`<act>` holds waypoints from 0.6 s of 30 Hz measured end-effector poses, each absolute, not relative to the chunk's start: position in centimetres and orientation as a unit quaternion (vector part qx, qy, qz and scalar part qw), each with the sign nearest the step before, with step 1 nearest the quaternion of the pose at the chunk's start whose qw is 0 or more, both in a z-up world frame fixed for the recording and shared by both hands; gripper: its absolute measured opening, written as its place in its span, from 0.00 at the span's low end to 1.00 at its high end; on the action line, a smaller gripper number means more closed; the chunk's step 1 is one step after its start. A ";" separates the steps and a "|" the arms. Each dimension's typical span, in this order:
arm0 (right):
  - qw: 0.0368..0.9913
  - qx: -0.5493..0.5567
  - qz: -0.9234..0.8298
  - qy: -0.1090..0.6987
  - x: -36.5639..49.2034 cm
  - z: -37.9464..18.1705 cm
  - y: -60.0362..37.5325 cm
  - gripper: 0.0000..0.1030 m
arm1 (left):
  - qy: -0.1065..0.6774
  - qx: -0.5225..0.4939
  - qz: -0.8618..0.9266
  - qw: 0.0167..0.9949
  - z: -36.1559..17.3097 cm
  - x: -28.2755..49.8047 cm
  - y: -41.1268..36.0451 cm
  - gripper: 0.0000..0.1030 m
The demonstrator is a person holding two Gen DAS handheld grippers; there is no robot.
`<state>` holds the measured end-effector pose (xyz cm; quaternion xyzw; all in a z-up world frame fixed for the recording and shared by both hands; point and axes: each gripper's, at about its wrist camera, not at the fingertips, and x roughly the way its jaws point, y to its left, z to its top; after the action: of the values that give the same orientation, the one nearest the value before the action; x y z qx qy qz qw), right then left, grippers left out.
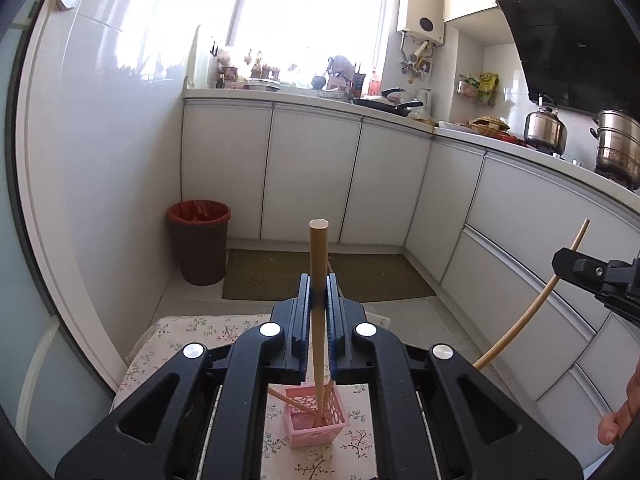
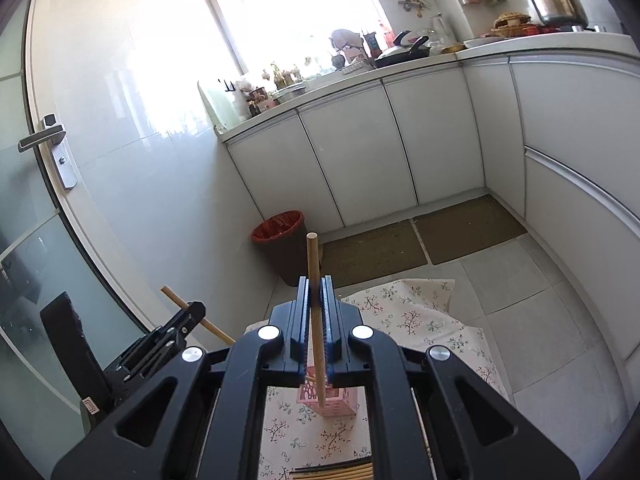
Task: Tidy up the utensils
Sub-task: 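Open the left tool to drop its chopstick into the holder while the right tool drops its own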
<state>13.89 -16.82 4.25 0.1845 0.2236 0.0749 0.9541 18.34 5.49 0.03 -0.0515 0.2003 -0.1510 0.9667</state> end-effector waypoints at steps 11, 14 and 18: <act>0.955 0.161 0.081 0.235 19.2 -0.3 -14.9 0.06 | 0.249 -0.058 -0.128 0.958 -5.4 20.6 6.4 0.45; 0.956 0.154 0.082 0.234 20.2 -1.4 -14.1 0.06 | 0.224 -0.092 -0.120 0.963 -3.8 19.8 8.4 0.46; 0.958 0.139 0.084 0.236 21.4 -3.5 -12.9 0.06 | 0.178 -0.126 -0.105 0.970 -1.4 18.0 10.7 0.54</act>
<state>21.45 -12.86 -3.47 0.1387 0.2364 0.0835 0.9581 17.96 10.69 -1.43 -0.1255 0.1776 -0.1048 0.9704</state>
